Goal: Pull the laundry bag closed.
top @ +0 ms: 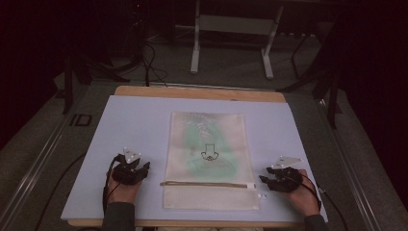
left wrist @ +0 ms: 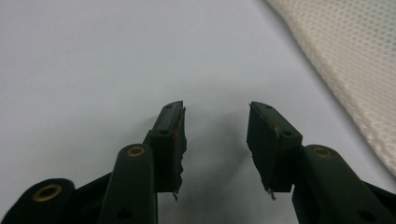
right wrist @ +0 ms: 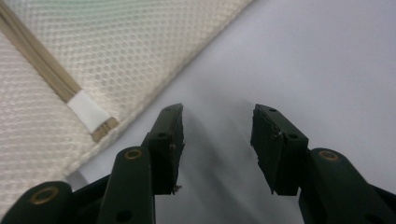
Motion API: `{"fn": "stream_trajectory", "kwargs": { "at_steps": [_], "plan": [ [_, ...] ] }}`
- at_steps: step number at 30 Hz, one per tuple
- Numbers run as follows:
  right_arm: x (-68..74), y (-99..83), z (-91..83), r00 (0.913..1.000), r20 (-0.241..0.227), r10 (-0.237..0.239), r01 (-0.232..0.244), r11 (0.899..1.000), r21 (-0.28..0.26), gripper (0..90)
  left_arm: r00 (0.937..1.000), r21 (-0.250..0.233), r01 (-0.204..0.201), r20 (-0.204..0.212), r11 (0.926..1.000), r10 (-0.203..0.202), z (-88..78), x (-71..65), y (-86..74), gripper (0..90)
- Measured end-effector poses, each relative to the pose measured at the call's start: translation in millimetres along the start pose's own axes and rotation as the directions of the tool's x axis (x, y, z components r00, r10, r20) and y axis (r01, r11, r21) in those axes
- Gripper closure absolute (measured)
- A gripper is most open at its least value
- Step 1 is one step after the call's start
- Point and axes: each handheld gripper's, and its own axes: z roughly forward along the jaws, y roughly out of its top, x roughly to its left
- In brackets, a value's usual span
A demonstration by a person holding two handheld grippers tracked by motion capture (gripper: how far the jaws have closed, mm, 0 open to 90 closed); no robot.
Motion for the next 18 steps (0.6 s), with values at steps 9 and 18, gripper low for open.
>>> {"fn": "stream_trajectory", "kwargs": {
  "at_steps": [9, 18],
  "plan": [
    [2.1, 0.7, -2.9, 0.9999, -0.010, -0.011, 0.011, 1.000, 0.017, 54.9, 0.9995, -0.011, 0.006, 0.030, 0.9999, -0.006, -1.7, 1.2, 0.6, 56.4],
    [5.7, 2.6, -7.5, 0.9995, -0.023, -0.020, 0.020, 1.000, 0.018, 54.7, 0.9989, -0.014, 0.011, 0.047, 0.9998, -0.010, -2.7, 1.9, 0.6, 56.9]
  ]
}}
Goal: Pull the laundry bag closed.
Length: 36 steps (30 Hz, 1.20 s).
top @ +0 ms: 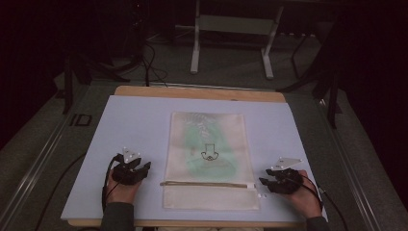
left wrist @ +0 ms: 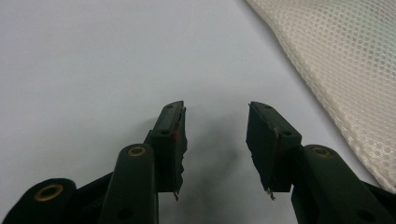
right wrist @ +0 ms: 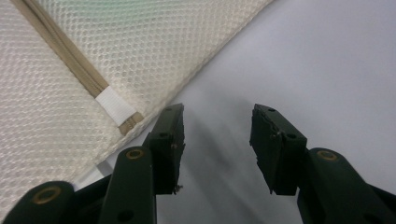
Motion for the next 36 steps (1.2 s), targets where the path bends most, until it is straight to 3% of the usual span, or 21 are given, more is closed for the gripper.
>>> {"fn": "stream_trajectory", "kwargs": {
  "at_steps": [22, 36],
  "plan": [
    [14.4, 12.2, -5.5, 0.9967, -0.053, -0.061, 0.063, 0.998, 0.023, 53.2, 0.9999, -0.016, 0.004, 0.015, 0.9999, -0.004, -3.7, 0.2, -0.7, 56.5],
    [25.5, 24.3, -3.2, 0.9892, -0.093, -0.114, 0.116, 0.993, 0.026, 52.4, 0.9998, -0.015, -0.002, 0.020, 0.9999, 0.003, -3.6, -0.4, -0.5, 55.9]
  ]
}}
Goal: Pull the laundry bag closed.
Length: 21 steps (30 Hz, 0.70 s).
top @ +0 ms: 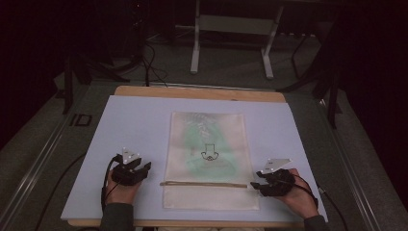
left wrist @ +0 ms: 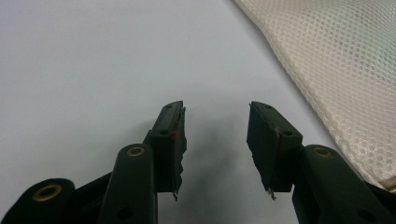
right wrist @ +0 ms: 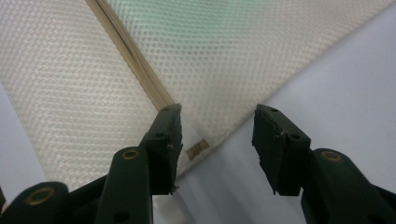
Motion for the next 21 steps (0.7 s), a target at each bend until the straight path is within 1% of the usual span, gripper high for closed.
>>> {"fn": "stream_trajectory", "kwargs": {
  "at_steps": [13, 21],
  "plan": [
    [8.7, 12.5, 6.1, 0.9986, -0.029, -0.044, 0.044, 0.999, 0.003, 52.4, 1.0000, 0.003, -0.004, -0.001, 1.0000, 0.004, 0.4, -0.7, 0.2, 55.7],
    [13.5, 20.3, 7.1, 0.9968, -0.043, -0.067, 0.067, 0.998, -0.001, 52.2, 1.0000, 0.005, -0.008, -0.001, 1.0000, 0.008, 0.5, -1.3, 0.3, 55.7]
  ]
}}
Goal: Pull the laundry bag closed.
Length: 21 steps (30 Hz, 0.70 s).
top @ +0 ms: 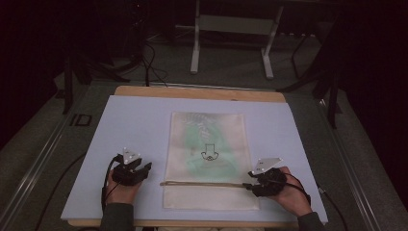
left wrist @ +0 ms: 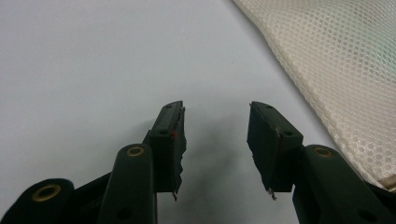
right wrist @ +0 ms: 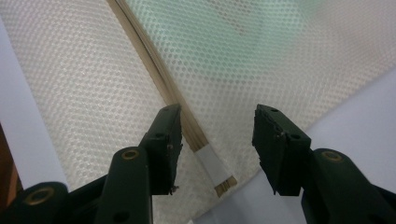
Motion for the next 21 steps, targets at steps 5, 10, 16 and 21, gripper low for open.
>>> {"fn": "stream_trajectory", "kwargs": {
  "at_steps": [5, 10, 16, 21],
  "plan": [
    [2.3, 4.2, 1.2, 0.9999, -0.006, -0.014, 0.014, 1.000, -0.002, 52.1, 1.0000, 0.000, -0.001, 0.001, 1.0000, 0.001, 0.2, -0.1, 0.0, 55.7],
    [4.6, 8.2, 2.9, 0.9996, -0.013, -0.024, 0.024, 1.000, -0.003, 51.9, 1.0000, 0.001, -0.005, 0.001, 1.0000, 0.005, 0.3, -0.3, 0.0, 55.7],
    [7.3, 13.1, 5.4, 0.9991, -0.022, -0.035, 0.035, 0.999, -0.007, 51.7, 1.0000, 0.002, -0.006, 0.001, 1.0000, 0.006, 0.2, -0.3, 0.2, 55.7],
    [9.7, 16.9, 7.9, 0.9985, -0.031, -0.045, 0.045, 0.999, -0.009, 51.7, 1.0000, 0.002, -0.005, 0.003, 1.0000, 0.005, 0.1, -0.1, 0.2, 55.8]
  ]
}}
